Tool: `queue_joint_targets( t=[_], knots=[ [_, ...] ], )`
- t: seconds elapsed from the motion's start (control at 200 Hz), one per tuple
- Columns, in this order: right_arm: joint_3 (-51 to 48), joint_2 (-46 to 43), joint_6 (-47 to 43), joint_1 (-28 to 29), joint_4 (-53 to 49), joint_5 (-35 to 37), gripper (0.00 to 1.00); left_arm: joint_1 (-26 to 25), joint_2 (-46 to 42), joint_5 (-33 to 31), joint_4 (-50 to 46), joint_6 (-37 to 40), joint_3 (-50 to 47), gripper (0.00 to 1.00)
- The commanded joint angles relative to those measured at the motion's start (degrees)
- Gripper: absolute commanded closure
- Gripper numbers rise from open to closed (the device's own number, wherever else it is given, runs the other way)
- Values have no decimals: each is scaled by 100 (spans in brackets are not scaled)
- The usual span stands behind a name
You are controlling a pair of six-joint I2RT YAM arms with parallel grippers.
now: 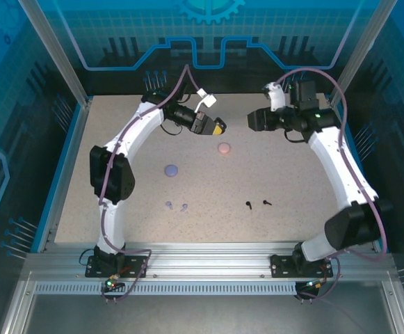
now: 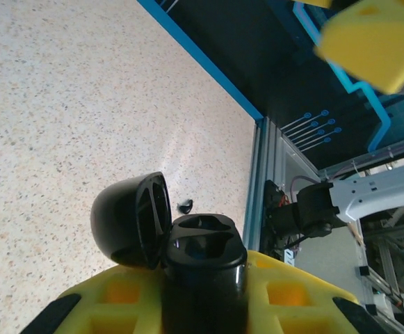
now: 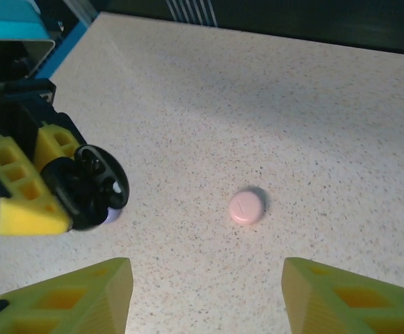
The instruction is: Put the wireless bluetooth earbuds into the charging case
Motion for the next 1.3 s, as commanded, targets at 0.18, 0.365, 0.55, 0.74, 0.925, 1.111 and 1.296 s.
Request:
queue_joint_targets(
  t=[0.18,0.365,0.55,0.74,0.925,1.111,1.296],
  knots=[
    [-1328,-759,1313,183,-268,610,39,52,-1636,-797,2779,-1214,-1974,100],
    [-1810,-523,1935,593,-583,1263,39,43,-2589,-1513,4295,-1751,-3432,100],
    [-2030,-18,1996,1040,-838,1713,40,-70,-3434,-2412,5385,-2127,-4562,100],
    [-1850,461,1668,1485,-1509,2164,43,-349,-4087,-3230,6017,-2205,-5293,100],
    [-1797,673,1525,1721,-1790,2251,44,-595,-4438,-3830,6762,-2301,-5958,100],
    [-2284,911,1755,2003,-1434,2480,46,-883,-4664,-4267,7888,-2150,-6800,100],
    [-2568,1139,1993,2296,-1133,2644,48,-1115,-4759,-4726,8977,-1738,-7483,100]
  ],
)
